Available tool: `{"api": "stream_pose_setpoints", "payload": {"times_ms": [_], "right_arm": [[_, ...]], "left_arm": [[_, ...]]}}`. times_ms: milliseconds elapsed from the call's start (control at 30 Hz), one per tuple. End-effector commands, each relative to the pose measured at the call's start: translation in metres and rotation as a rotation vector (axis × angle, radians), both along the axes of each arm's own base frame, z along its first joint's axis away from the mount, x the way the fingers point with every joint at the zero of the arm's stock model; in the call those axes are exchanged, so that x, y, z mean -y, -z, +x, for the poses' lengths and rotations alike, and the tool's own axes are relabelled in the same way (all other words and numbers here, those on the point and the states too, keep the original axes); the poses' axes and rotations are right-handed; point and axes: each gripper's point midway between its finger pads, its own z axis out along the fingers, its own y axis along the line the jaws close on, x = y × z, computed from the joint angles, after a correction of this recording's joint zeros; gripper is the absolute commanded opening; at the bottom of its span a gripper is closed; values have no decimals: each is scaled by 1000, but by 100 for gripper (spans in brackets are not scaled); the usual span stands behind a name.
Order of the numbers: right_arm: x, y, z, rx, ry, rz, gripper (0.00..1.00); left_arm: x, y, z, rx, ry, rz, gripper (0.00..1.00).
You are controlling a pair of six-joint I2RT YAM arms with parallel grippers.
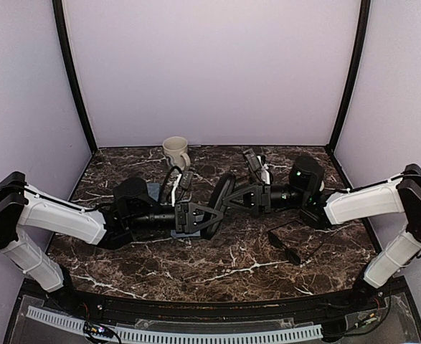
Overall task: Organize the sunglasses
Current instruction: Open the sunglasses case.
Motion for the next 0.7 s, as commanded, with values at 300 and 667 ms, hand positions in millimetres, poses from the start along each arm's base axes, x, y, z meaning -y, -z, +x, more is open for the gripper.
{"api": "stream_pose_setpoints", "payload": {"times_ms": [300, 667], "right_arm": [[5, -14, -1, 95, -2, 1, 2], [6, -13, -7, 92, -28, 5, 0]], "left_arm": [[-9, 5, 5, 43, -58, 91, 93], [-5, 5, 5, 61, -44, 88, 71]]}}
